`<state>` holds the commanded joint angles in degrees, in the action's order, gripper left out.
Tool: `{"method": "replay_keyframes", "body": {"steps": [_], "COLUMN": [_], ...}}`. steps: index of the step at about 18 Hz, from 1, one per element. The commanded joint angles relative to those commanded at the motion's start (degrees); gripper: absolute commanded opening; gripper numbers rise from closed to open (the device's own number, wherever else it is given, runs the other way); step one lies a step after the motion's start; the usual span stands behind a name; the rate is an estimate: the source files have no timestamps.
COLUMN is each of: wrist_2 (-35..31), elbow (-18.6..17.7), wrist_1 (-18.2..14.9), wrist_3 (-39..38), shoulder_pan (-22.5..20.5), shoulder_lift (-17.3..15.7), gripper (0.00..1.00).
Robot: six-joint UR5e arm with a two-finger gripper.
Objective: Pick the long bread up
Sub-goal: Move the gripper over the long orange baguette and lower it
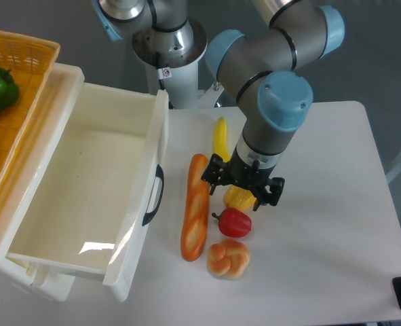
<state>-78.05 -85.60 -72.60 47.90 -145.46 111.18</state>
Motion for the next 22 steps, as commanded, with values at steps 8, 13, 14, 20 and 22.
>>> {"method": "replay_keyframes", "body": {"steps": [8,13,14,20,22], "wrist_2": [0.0,-0.17,-0.35,-2.98,-3.78], "elbow": [-4.66,-5.02,-5.45,-7.12,-7.48], "wrist_1": [0.62,0.62,0.88,0.8,0.8], "wrist_3": [-2.64,-3.34,-3.25,-2.99,-3.08], "shoulder_pan": [1.41,2.02,2.72,4.39,4.57], "shoulder_lift": [0.7,2.72,3.07,4.48,5.18], "gripper": [1.0,1.0,1.0,1.0,1.0]}}
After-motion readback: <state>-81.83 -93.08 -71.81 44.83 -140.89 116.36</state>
